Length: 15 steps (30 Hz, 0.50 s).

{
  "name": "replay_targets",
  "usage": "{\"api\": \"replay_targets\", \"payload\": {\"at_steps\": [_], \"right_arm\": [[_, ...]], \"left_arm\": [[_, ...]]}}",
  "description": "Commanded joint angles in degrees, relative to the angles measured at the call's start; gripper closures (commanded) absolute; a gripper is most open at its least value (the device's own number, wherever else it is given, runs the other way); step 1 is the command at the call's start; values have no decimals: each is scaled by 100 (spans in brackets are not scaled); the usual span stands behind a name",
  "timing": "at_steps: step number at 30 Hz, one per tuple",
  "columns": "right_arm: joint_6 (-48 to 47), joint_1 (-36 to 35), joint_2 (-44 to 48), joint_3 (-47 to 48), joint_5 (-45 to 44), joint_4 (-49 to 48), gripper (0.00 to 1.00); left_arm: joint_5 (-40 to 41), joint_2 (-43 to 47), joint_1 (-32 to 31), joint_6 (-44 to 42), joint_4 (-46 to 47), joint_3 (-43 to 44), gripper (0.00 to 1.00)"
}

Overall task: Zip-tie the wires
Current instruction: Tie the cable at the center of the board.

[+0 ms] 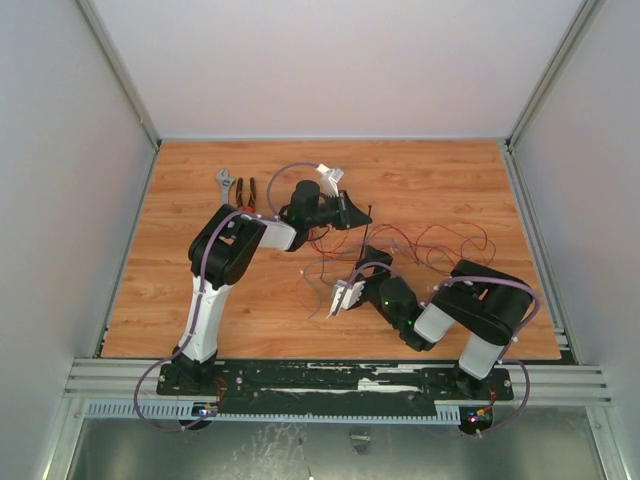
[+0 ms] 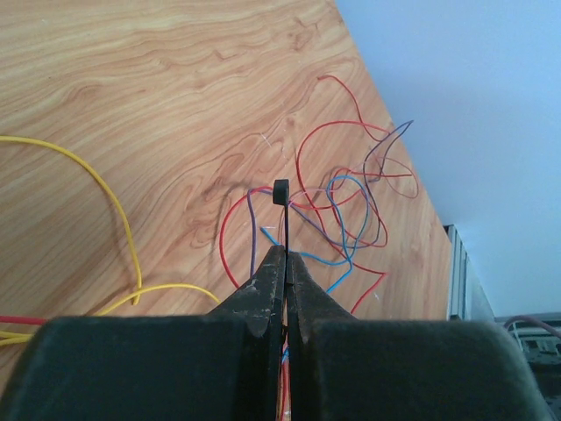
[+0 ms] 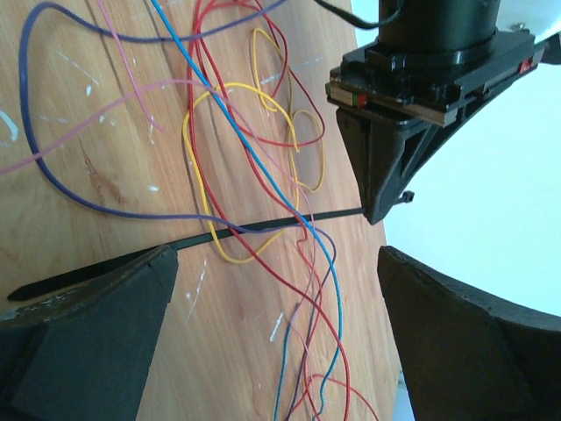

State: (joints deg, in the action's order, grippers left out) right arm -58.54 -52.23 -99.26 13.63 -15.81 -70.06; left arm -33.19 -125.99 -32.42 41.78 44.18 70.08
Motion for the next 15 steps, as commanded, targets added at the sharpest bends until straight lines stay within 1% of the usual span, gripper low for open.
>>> {"api": "replay_targets", "payload": {"at_steps": [1, 6, 9, 15], "right_arm": [[44, 3, 211, -267, -300, -162, 1], [230, 128, 585, -287, -224, 73, 1], [200, 178, 539, -258, -218, 85, 1], [-169, 229, -16, -404, -591, -726, 1]], "left_arm": [[-91, 124, 16, -91, 21, 163, 100], [-117, 127, 16, -65, -75, 215, 100], [-126, 127, 12, -49, -130, 240, 100], [-101, 128, 17, -67, -304, 247, 100]]}}
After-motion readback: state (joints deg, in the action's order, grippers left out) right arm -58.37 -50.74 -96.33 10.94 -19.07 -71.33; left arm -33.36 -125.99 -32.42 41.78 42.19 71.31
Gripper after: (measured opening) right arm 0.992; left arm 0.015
